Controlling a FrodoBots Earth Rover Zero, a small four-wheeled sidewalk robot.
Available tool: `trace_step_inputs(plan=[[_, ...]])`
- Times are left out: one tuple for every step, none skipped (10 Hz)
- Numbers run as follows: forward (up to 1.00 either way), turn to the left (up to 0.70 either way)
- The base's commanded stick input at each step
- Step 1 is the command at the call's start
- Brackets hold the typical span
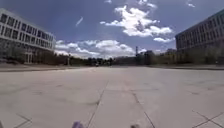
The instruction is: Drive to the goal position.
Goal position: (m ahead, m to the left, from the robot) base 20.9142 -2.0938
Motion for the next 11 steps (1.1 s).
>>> trace_step_inputs(plan=[[0.7,0.0],[0.7,0.0],[0.7,0.0],[0.7,0.0],[0.7,0.0],[0.7,0.0],[0.7,0.0],[0.7,0.0],[0.7,0.0],[0.7,0.0],[0.7,0.0]])
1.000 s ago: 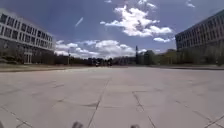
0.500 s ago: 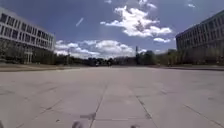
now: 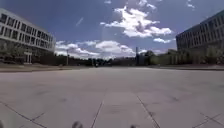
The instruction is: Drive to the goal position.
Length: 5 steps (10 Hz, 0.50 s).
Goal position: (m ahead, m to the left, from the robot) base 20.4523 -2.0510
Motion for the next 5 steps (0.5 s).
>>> trace_step_inputs(plan=[[0.7,0.0],[0.7,0.0],[0.7,0.0],[0.7,0.0],[0.7,0.0]])
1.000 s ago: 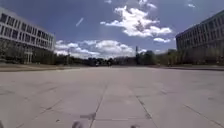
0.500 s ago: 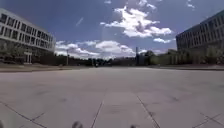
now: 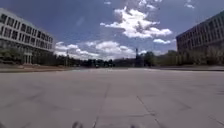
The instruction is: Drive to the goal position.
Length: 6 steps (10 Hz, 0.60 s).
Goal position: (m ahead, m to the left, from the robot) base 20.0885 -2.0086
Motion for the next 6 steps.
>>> trace_step_inputs(plan=[[0.7,0.0],[0.7,0.0],[0.7,-0.07],[0.7,-0.11],[0.7,-0.11],[0.7,0.0]])
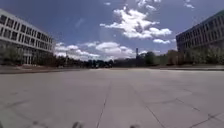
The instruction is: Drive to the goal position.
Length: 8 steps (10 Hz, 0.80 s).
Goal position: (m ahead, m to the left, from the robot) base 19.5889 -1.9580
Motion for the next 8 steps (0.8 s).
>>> trace_step_inputs(plan=[[0.7,0.0],[0.7,0.0],[0.7,0.0],[0.7,0.0],[0.7,0.0],[0.7,0.0],[0.7,0.0],[0.7,0.0]])
